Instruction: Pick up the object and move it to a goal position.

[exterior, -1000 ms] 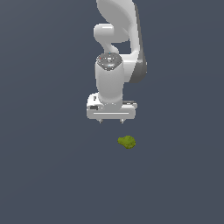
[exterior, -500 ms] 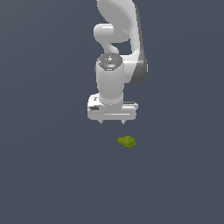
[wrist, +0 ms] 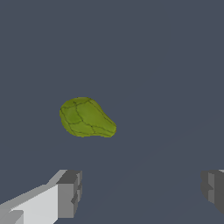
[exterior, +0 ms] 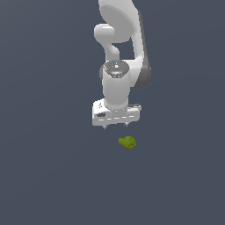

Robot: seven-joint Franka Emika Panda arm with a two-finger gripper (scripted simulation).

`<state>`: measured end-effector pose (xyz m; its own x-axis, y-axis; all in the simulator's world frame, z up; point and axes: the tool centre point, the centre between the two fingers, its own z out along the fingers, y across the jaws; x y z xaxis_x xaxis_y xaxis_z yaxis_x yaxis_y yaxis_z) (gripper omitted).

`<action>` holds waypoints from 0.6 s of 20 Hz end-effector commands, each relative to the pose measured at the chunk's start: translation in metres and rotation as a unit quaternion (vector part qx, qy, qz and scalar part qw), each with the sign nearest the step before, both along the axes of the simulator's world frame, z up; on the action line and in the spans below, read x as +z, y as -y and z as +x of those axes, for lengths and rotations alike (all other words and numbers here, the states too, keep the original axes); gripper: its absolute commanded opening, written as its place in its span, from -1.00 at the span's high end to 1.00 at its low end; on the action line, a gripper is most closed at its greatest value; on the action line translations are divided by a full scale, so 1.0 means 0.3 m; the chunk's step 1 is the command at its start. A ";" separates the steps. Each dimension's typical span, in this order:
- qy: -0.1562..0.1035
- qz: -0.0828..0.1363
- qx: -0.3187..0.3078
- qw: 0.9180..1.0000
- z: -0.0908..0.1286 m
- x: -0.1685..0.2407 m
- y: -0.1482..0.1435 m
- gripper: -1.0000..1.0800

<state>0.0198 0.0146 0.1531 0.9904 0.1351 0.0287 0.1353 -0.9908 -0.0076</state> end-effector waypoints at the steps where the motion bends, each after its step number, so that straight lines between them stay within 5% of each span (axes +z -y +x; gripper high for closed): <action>1: -0.001 -0.002 0.033 0.999 0.009 -0.020 -0.020 -0.92; 6: -0.005 -0.007 0.116 0.993 0.032 -0.069 -0.072 -0.92; 12: -0.008 -0.010 0.217 0.976 0.057 -0.130 -0.136 -0.92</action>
